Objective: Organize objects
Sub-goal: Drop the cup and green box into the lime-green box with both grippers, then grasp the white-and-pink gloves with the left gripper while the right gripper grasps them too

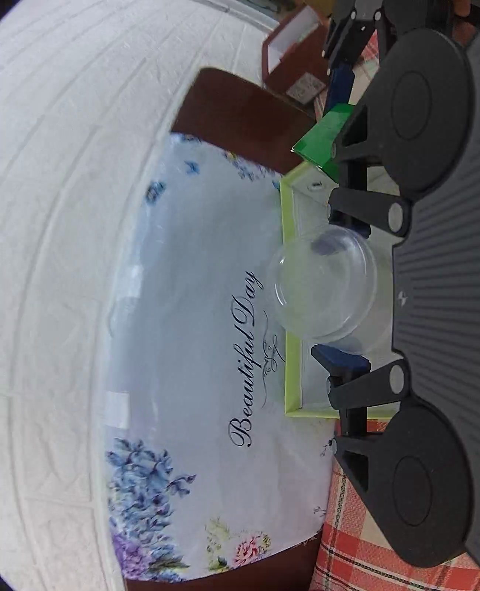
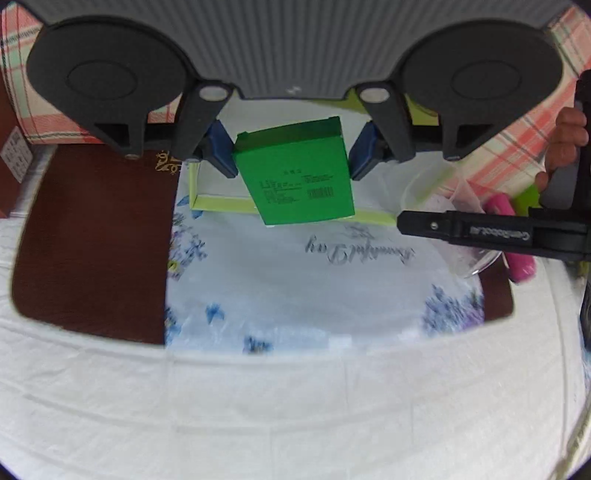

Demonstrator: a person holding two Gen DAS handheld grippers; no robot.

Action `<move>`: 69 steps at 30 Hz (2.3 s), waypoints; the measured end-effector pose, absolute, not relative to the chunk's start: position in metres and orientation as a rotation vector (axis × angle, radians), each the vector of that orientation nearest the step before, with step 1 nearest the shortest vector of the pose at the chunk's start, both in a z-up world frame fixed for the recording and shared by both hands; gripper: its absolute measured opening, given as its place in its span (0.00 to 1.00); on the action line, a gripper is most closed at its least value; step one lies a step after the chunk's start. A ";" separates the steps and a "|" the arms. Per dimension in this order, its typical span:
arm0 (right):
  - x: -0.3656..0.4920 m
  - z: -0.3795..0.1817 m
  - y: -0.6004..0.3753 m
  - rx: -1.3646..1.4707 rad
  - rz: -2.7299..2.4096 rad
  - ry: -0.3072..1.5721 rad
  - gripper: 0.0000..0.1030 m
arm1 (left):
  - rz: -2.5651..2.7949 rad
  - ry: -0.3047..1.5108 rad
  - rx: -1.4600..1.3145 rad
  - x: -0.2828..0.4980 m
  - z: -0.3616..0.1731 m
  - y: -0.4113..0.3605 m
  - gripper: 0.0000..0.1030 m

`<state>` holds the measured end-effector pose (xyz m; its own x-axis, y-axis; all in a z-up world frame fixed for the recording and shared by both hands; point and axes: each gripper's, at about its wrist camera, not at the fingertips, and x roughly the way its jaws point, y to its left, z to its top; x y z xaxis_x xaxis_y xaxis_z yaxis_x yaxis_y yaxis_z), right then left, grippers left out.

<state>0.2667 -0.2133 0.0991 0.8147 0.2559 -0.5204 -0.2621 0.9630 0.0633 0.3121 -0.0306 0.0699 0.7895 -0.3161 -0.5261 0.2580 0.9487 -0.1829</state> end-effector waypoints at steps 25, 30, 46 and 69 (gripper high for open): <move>0.234 0.108 -0.229 -0.015 0.245 0.496 1.00 | -0.294 0.568 -0.225 0.264 0.082 -0.001 0.81; 0.164 0.112 -0.247 0.006 0.241 0.467 1.00 | -0.292 0.553 -0.238 0.194 0.082 0.000 0.82; -0.023 0.032 -0.292 0.093 0.128 0.620 1.00 | -0.426 0.704 -0.193 0.055 0.007 -0.017 0.82; -0.052 0.010 -0.280 0.122 0.151 0.664 1.00 | -0.606 0.778 -0.013 0.036 -0.030 -0.042 0.16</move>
<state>-0.0518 -0.2803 0.0098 0.7773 0.1778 -0.6035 -0.1001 0.9820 0.1603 0.0359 -0.0423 -0.0300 0.5521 -0.5169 -0.6542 0.5078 0.8308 -0.2280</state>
